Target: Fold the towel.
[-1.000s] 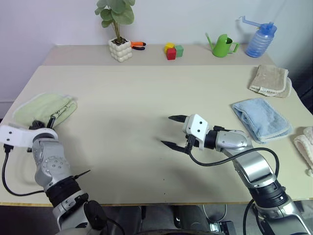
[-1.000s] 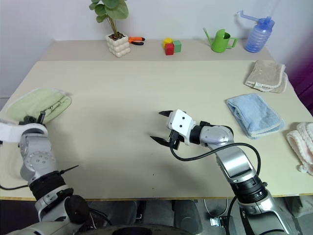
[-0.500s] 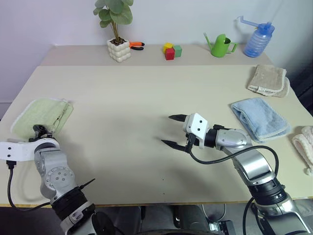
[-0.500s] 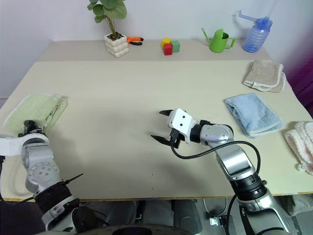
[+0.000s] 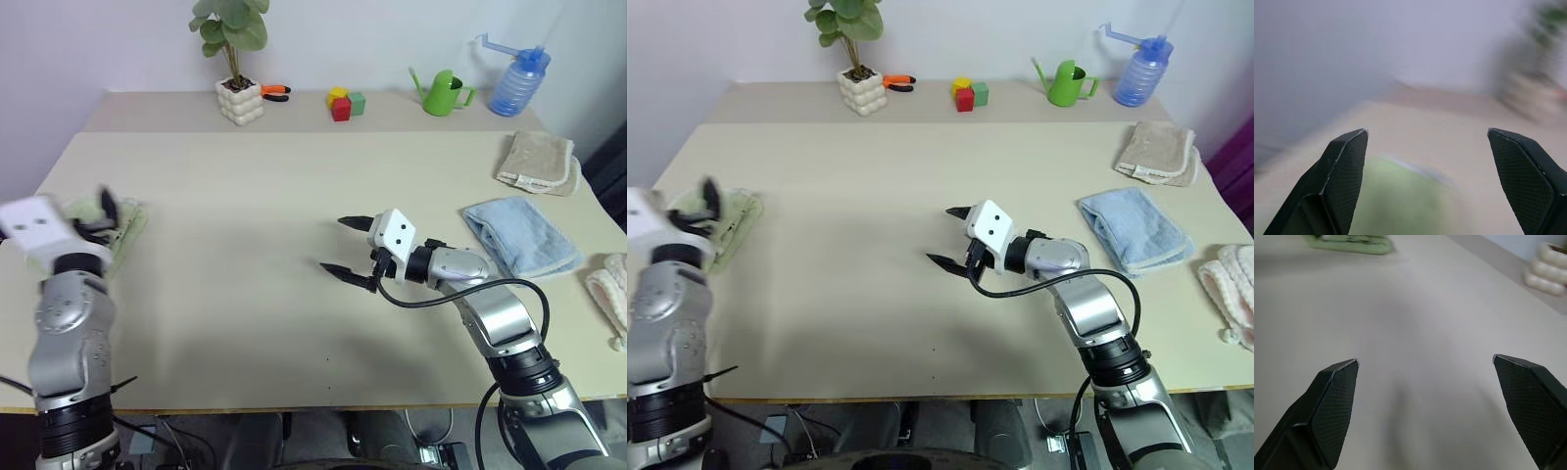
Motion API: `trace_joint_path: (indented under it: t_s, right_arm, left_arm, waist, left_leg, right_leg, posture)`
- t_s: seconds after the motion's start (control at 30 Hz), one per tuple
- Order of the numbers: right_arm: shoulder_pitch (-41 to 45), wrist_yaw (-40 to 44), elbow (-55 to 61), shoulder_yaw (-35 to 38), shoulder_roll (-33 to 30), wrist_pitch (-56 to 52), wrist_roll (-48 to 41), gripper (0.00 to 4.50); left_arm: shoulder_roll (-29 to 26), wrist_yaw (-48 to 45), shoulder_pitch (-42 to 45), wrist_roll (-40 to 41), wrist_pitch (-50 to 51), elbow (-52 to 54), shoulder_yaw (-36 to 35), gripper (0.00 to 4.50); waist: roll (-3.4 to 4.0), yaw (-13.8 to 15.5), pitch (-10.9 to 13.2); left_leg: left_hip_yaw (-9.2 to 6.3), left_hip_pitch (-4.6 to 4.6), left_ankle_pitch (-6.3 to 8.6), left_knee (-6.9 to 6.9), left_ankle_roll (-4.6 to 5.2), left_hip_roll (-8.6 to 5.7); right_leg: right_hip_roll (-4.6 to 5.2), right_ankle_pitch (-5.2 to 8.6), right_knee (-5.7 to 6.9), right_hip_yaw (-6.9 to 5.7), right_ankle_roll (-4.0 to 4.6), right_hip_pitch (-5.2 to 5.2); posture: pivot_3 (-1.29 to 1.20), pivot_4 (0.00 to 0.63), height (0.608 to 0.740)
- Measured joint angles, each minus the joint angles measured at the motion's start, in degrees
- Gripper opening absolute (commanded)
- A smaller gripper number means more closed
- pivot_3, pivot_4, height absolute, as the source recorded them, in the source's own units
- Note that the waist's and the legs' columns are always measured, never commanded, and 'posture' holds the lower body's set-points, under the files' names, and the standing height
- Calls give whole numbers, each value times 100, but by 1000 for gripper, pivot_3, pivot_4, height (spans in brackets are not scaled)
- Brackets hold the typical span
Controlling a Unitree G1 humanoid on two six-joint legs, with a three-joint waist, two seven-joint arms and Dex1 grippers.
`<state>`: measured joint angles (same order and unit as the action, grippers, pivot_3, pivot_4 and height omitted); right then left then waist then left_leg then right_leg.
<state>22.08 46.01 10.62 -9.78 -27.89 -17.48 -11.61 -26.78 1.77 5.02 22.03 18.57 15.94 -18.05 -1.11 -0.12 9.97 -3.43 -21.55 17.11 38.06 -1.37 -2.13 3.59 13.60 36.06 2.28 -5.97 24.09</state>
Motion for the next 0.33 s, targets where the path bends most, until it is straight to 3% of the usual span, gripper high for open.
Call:
trace_joint_path:
  t_s: [0.13,0.33]
  right_arm:
    - [-117,-83,-19,216,-24,-106,-62,4500]
    - [-274,-83,-19,225,-23,-110,-66,4500]
  left_arm:
    - [-582,-1077,-331,-346,-107,142,626,3995]
    - [-579,-1670,-429,-517,-277,151,759,3995]
  waist:
    - [6,-85,3]
    - [7,-63,3]
  left_leg:
    - [2,1,-1,-11,-3,5]
    - [1,-1,-1,-9,-2,3]
  right_leg:
    - [1,4,3,1,6,7]
    - [8,3,4,1,6,8]
  posture:
    - [0,150,727]
    - [0,150,727]
